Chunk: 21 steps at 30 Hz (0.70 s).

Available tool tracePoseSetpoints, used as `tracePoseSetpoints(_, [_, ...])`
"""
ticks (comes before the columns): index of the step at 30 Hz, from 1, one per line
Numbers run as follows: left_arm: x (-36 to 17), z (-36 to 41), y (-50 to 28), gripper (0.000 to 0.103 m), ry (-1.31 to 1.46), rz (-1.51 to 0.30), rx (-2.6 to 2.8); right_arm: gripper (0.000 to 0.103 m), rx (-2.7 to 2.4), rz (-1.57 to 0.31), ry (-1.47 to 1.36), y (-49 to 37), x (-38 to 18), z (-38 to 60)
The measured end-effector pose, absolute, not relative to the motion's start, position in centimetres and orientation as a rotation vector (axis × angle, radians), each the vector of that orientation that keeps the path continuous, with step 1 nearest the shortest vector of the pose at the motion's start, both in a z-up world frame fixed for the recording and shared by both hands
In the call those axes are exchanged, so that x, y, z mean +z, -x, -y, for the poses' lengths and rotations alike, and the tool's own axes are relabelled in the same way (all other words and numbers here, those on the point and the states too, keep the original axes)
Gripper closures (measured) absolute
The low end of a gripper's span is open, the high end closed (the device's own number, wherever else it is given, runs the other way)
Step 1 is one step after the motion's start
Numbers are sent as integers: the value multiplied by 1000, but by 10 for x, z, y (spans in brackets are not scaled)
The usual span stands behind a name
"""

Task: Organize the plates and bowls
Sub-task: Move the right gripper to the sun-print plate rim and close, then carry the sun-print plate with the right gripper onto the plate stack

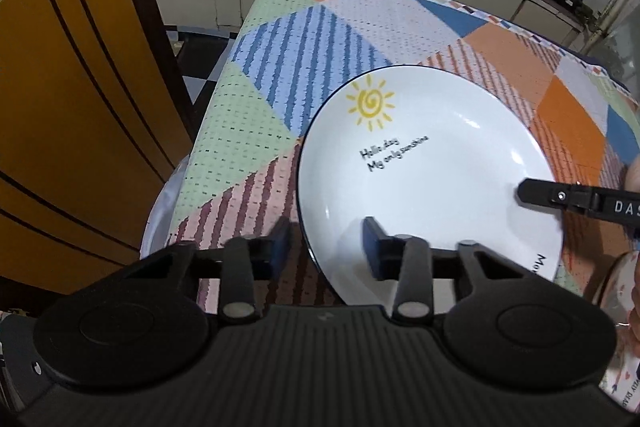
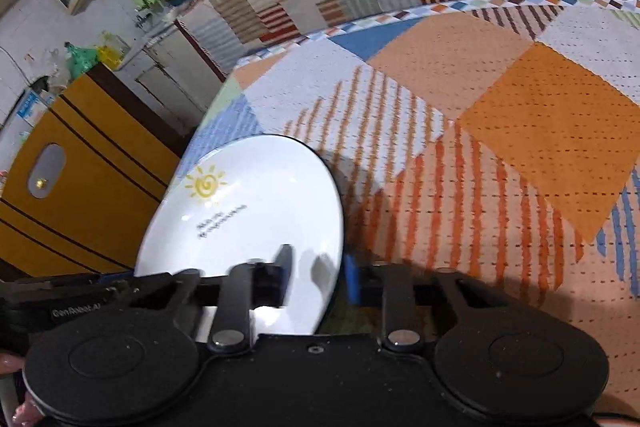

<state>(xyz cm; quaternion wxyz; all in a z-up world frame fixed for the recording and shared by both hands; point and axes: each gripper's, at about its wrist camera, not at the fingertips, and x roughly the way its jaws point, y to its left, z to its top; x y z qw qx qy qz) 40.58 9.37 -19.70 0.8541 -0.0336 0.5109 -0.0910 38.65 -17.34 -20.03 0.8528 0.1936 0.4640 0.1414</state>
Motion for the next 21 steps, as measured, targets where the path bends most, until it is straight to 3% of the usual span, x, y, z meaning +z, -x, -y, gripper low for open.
tracePoseSetpoints(2, [-198, -96, -407, 79, 92, -1064, -208, 88, 300, -977, -427, -388, -208, 177])
tracePoseSetpoints(5, [-198, -97, -408, 80, 106, -1070, -201, 88, 317, -957, -424, -385, -211, 178])
tracePoseSetpoints(13, [-176, -100, -391, 80, 82, -1105, -216, 86, 409, -1034, -340, -370, -185, 173])
tracePoseSetpoints(21, [-119, -86, -351, 80, 35, -1025, -243, 86, 448, -948, -341, -323, -143, 188])
